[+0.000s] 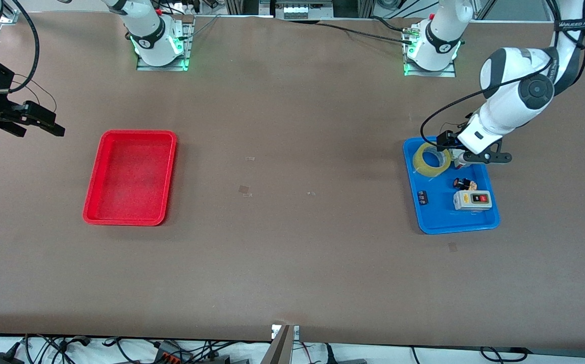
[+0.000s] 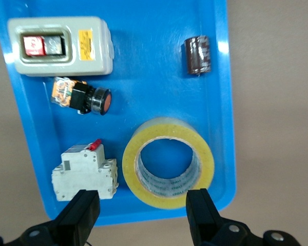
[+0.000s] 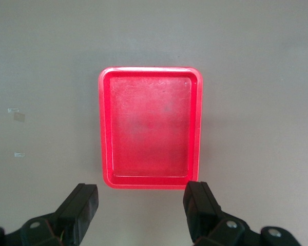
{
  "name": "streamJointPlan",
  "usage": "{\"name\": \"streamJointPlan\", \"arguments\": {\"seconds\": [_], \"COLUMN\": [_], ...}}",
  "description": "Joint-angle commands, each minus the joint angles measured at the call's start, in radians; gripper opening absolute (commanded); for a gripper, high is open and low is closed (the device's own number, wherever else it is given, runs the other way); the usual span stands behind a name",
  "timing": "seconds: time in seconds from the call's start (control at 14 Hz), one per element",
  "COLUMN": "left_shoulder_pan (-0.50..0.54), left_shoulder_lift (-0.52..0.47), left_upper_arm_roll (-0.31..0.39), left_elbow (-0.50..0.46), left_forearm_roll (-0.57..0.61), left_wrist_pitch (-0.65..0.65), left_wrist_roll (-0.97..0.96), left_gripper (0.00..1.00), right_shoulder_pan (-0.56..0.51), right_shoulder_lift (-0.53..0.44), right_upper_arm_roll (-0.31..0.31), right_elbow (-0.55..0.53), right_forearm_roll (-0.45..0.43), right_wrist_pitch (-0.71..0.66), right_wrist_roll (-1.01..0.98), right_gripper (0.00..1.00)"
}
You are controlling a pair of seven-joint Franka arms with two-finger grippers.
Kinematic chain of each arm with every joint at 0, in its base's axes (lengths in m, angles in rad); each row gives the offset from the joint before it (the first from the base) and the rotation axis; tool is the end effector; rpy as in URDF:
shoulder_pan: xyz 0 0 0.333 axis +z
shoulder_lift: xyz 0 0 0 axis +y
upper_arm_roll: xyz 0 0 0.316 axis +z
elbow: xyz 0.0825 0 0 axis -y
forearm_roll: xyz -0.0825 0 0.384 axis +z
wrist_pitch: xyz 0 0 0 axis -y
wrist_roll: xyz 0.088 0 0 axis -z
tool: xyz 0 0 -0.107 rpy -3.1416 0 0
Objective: Place and move tape with both arms
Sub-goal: 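Reach the left gripper down to the yellow tape roll on the blue tray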
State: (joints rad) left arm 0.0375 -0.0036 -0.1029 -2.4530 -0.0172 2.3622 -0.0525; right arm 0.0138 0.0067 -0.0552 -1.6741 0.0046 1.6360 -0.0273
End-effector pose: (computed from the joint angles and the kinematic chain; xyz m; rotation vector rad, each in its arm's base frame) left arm 0.4673 -0.0308 0.2921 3.1326 -0.0002 -0.1375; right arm 0.5580 -0.0226 0.5775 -3.1350 0.0227 0.0700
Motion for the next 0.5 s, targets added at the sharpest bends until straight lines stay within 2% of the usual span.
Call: {"name": "streamJointPlan", "arguments": {"seconds": [0.0,0.14,0.43], "left_shoulder_pan": [0.009,0.009,0.015], "left_shoulder_lift": [0.068,0.117,0.168], "left_upper_arm_roll": [0.002,0.002,0.003], "left_elbow": [-0.011,-0.011,-0.008], "left_forearm_roll": [-0.006,-0.006,-0.006], "left_wrist_pitch": [0.083,0.143,0.155], "left_wrist_roll": [0.014,0.014,0.016], "left_gripper": [1.00,1.00,1.00], "right_shoulder_pan": [0.000,0.000,0.000], "right_shoulder_lift": [-0.002,-0.002,-0.002], "right_upper_arm_roll": [0.000,0.000,0.000], "right_elbow": [0.011,0.011,0.011], "right_forearm_roll": [-0.006,-0.006,-0.006], "right_wrist_pitch": [-0.013,-0.013,-0.013], "right_wrist_roll": [-0.019,-0.017,-0.017], "right_gripper": [1.00,1.00,1.00]}}
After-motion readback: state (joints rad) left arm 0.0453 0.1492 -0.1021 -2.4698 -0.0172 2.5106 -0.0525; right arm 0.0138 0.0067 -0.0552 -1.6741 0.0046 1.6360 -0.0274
